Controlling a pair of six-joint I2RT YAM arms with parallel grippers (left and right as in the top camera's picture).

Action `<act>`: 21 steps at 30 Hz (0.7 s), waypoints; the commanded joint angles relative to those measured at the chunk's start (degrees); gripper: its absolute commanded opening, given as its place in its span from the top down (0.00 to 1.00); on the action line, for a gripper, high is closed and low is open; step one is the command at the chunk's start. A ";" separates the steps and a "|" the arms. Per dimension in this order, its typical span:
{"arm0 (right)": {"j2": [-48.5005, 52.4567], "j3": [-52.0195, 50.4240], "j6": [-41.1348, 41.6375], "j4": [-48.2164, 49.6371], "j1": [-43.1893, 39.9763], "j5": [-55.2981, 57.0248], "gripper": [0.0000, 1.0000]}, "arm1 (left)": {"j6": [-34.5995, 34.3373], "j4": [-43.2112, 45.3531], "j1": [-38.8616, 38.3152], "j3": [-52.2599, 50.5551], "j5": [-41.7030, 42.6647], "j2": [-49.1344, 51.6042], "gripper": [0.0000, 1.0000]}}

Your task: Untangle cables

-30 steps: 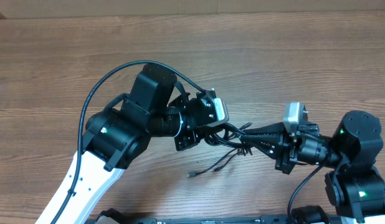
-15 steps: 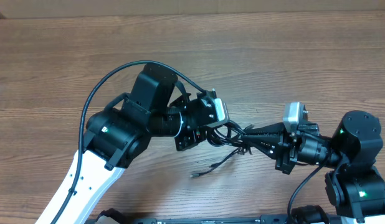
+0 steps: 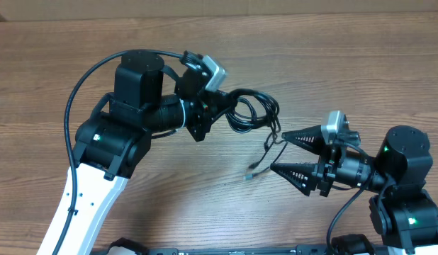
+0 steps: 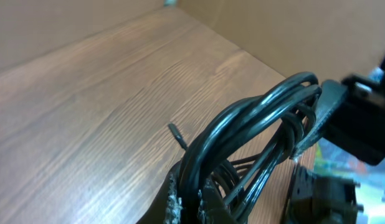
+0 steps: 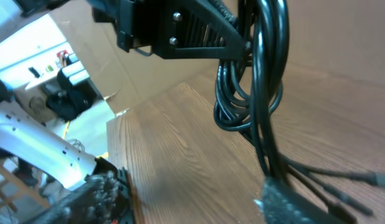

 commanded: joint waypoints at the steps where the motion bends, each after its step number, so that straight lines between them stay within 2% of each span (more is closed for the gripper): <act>1: -0.35 1.49 7.34 0.70 0.22 2.69 0.07 | -15.87 0.90 -0.11 0.57 -6.43 0.17 0.96; 7: -0.28 1.49 17.81 9.11 0.22 2.67 0.00 | -28.72 2.14 -3.30 0.57 -6.38 0.24 0.96; 12: 0.96 1.49 17.79 9.42 0.22 2.69 0.00 | -27.58 3.54 -8.11 0.57 -7.10 0.28 0.96; 16: 2.43 1.49 17.86 11.56 0.22 2.67 0.12 | -27.56 3.04 -10.64 0.57 -8.83 0.28 0.96; 21: 2.51 1.49 20.98 18.32 0.22 2.67 0.15 | -27.58 1.84 -11.08 0.57 -9.60 0.28 0.96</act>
